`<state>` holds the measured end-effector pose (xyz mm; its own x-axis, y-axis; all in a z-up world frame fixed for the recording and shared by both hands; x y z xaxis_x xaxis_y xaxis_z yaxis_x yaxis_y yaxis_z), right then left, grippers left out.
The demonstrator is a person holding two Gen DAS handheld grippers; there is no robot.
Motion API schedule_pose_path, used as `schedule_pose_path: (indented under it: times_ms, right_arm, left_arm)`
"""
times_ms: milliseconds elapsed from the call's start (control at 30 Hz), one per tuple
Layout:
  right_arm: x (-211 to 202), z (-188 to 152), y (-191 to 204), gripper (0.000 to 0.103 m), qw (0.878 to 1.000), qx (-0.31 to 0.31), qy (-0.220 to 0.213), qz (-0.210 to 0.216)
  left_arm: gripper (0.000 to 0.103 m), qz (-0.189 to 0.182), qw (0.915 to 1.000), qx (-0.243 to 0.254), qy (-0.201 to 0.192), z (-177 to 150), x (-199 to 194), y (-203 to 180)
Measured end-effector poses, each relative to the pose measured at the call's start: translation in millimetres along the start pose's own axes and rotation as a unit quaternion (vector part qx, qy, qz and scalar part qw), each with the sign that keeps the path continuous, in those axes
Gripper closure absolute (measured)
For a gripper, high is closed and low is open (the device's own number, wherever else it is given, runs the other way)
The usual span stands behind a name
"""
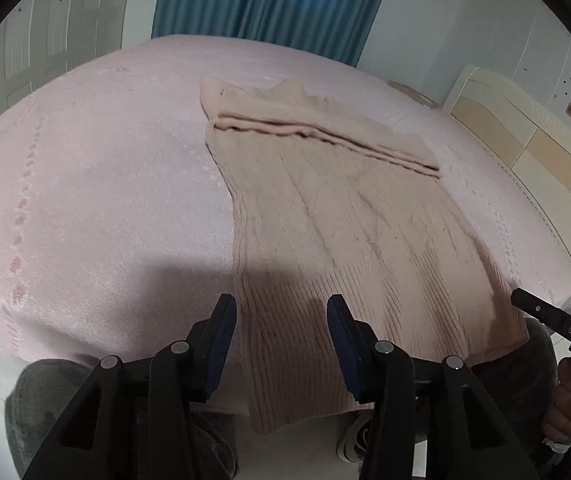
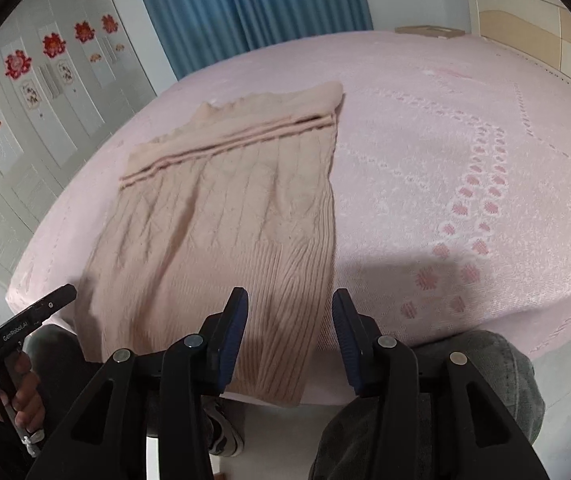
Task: Fold small clothes
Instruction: 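Move both tools toward the sweater hem, then grasp the sweater hem with the right tool while the left tool grasps the hem beside it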
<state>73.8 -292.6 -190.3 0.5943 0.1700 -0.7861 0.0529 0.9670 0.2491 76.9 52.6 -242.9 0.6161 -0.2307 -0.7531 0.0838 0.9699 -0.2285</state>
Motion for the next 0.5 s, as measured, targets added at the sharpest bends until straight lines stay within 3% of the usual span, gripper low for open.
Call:
schedule_pose_path:
  times_ms: [200, 333, 367, 400, 433, 467, 500]
  right_arm:
    - [20.8, -0.6, -11.9, 0.06, 0.999, 0.033, 0.037, 0.001]
    - [24.8, 0.0, -13.2, 0.06, 0.999, 0.034, 0.034, 0.0]
    - [25.6, -0.1, -11.6, 0.063, 0.999, 0.027, 0.032, -0.011]
    - [26.4, 0.8, -10.4, 0.065, 0.999, 0.022, 0.03, -0.017]
    - [27.9, 0.8, -6.8, 0.073, 0.999, 0.01, 0.028, -0.026]
    - [28.8, 0.7, -4.1, 0.088, 0.999, 0.004, 0.028, -0.023]
    - [30.0, 0.9, -1.6, 0.094, 0.999, -0.002, 0.03, -0.017]
  left_arm:
    - [0.058, 0.026, 0.9996, -0.01, 0.006, -1.7, 13.1, 5.1]
    - [0.059, 0.043, 0.999, 0.009, -0.001, -0.8, 16.3, -0.4]
    - [0.063, 0.046, 0.9988, 0.012, -0.002, -0.2, 16.3, -0.7]
    - [0.074, 0.048, 0.9988, 0.014, -0.003, 1.1, 16.6, -0.9]
    - [0.082, 0.045, 0.9989, 0.01, -0.006, 2.0, 16.7, 0.0]
    - [0.093, 0.039, 0.9992, 0.006, -0.008, 2.8, 16.9, 1.3]
    - [0.093, 0.029, 0.9996, -0.001, -0.006, 3.7, 17.5, 2.9]
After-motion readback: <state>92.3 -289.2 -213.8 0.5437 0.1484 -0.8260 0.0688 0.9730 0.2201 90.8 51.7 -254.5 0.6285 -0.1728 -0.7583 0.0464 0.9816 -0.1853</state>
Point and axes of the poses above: each gripper's, at about its wrist camera, not at the fingertips, and x roughly the way its jaws point, y to its left, z to its top, the point moved 3 cm from there along x, roughly the way its jaws point, and after that the axes turned 2 degrees about z, right-handed, at the moved point
